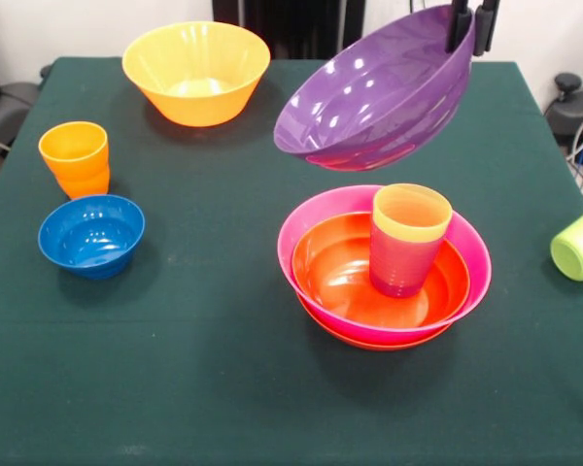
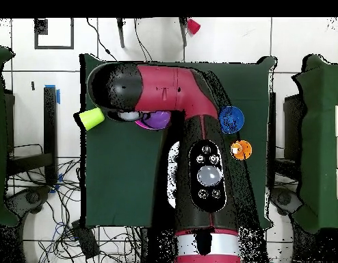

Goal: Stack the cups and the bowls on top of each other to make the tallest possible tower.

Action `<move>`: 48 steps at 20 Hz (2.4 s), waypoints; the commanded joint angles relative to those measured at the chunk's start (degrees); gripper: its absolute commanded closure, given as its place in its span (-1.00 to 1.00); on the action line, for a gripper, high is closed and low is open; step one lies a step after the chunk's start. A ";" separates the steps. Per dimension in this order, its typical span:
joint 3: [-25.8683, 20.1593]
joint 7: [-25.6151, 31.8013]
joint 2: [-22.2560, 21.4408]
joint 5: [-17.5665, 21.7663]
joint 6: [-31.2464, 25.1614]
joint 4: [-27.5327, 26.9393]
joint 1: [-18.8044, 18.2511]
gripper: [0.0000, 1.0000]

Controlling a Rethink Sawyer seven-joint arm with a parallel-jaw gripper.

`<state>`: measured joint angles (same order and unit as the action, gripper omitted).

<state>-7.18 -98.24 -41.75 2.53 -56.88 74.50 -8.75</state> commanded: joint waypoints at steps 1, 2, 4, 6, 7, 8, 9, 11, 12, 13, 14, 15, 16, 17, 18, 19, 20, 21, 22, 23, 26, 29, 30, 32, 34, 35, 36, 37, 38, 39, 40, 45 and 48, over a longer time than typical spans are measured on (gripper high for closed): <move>-3.40 1.41 4.14 3.45 -4.86 -4.21 0.55 1.00; -3.27 1.32 4.05 3.55 -5.32 -4.41 0.72 1.00; -3.34 1.13 3.93 3.15 -6.60 -4.53 0.92 1.00; -3.28 1.10 3.56 2.95 -8.09 -4.83 1.10 1.00; -3.18 1.12 3.48 2.98 -8.76 -5.17 1.20 1.00; -3.13 0.97 3.54 2.98 -9.80 -5.97 1.38 1.00; -3.08 0.82 3.60 2.98 -10.84 -6.77 1.55 1.00; -3.04 0.69 3.92 3.10 -11.65 -7.77 1.71 1.00; -3.08 0.59 4.27 3.16 -11.72 -8.28 1.82 1.00; -3.12 0.59 4.66 3.22 -11.98 -8.97 1.83 1.00; -3.16 0.60 5.05 3.28 -12.23 -9.66 1.85 1.00; -3.11 0.53 5.26 3.36 -12.45 -10.11 1.89 1.00; -3.04 0.23 5.68 3.47 -13.31 -11.28 2.04 1.00; -2.98 0.12 5.79 3.48 -13.49 -11.57 2.11 1.00; -2.80 -0.17 5.76 3.51 -13.38 -11.55 2.27 1.00; -2.67 -0.33 6.03 3.64 -13.47 -12.05 2.41 1.00; -2.54 -0.49 6.30 3.77 -13.56 -12.55 2.54 1.00; -2.31 -0.49 6.45 4.02 -13.66 -12.89 2.63 1.00; -1.81 -0.40 6.58 4.67 -14.04 -13.26 2.77 1.00; -1.81 -0.04 6.71 4.76 -14.26 -13.46 2.73 1.00; -2.44 1.66 7.33 4.48 -16.76 -14.42 2.42 1.00; -2.87 2.28 7.76 4.07 -19.56 -16.22 2.14 1.00; -2.97 2.29 8.11 4.04 -20.08 -17.29 2.04 1.00; -2.84 1.77 8.74 4.12 -18.06 -18.30 1.94 1.00; -2.51 1.61 9.07 4.53 -17.68 -18.85 2.10 1.00; -2.46 1.77 9.23 4.57 -17.31 -18.62 2.01 1.00; -2.40 1.93 9.39 4.61 -16.95 -18.39 1.93 1.00; -2.80 2.50 9.73 4.34 -15.89 -17.95 1.59 1.00; -3.20 3.07 10.08 4.07 -14.84 -17.52 1.26 1.00; -3.46 3.33 10.48 3.81 -14.39 -17.32 1.02 1.00; -3.71 3.75 11.29 3.87 -13.58 -17.55 0.75 1.00; -4.55 4.85 11.66 3.10 -12.83 -16.89 0.17 1.00; -4.63 5.13 11.11 2.66 -13.88 -16.07 0.01 1.00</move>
<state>-7.24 -98.24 -31.44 3.63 -69.97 57.52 -7.54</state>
